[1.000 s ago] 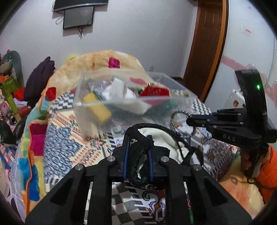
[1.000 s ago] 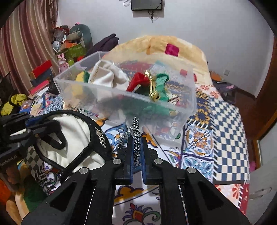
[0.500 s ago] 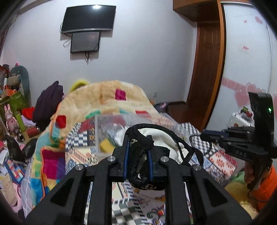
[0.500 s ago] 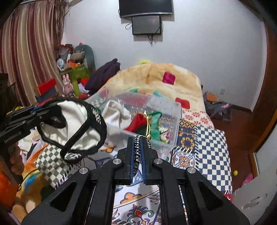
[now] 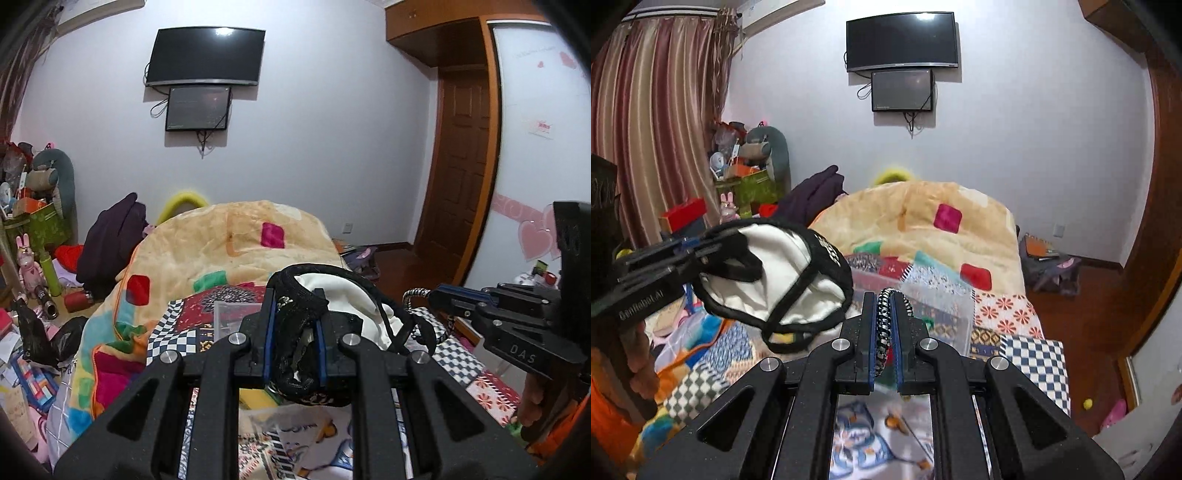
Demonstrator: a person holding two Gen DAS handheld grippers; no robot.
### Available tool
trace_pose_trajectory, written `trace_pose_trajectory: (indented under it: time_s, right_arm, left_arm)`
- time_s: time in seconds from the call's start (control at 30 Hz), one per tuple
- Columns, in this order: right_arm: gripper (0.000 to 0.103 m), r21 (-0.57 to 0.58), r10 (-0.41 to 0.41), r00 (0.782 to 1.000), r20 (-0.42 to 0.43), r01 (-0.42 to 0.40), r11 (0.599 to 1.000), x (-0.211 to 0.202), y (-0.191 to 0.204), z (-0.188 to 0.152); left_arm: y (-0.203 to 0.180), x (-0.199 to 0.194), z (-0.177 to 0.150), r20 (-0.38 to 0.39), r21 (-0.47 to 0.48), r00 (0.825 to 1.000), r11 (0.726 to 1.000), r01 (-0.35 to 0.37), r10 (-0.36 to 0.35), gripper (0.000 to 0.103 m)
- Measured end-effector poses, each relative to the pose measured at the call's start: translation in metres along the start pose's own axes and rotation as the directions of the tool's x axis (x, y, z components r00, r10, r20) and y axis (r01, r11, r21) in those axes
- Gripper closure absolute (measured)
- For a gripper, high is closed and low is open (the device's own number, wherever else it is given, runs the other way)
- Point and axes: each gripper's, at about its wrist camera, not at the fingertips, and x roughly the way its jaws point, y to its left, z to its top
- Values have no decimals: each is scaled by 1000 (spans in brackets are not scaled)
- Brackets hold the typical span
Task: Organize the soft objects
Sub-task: 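Lift the bra and strap with both tools and carry them over the box, then open both tools to drop the bra and strap into the box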
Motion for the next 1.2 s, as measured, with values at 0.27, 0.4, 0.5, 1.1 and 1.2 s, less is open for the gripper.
trace_pose_trajectory:
  time_s: [0.27, 0.4, 0.5, 1.1, 1.2]
  right_arm:
    - [96, 45, 8, 995, -97, -3, 999, 41, -4, -12]
    - [96, 32, -15, 987, -159, 21, 999, 58, -5, -21]
    - [96, 19, -29, 981, -193, 33, 999, 67, -7, -27]
    - [56, -30, -58, 966, -251, 52, 998, 58, -11, -31]
    - [55, -23, -59, 974, -218, 55, 998, 43, -12, -24]
  left_arm:
    - [8, 48, -20, -116, -15, 993, 1000, -20, 18, 86]
    - [8, 66, -31, -160, -9, 987, 1000, -22, 21, 86]
    - [8, 78, -37, -201, -17, 980, 1000, -11, 7, 85]
    - [6, 49, -26, -147, -5, 989, 1000, 3, -4, 42]
    - [4, 30, -17, -106, -5, 994, 1000, 16, -16, 41]
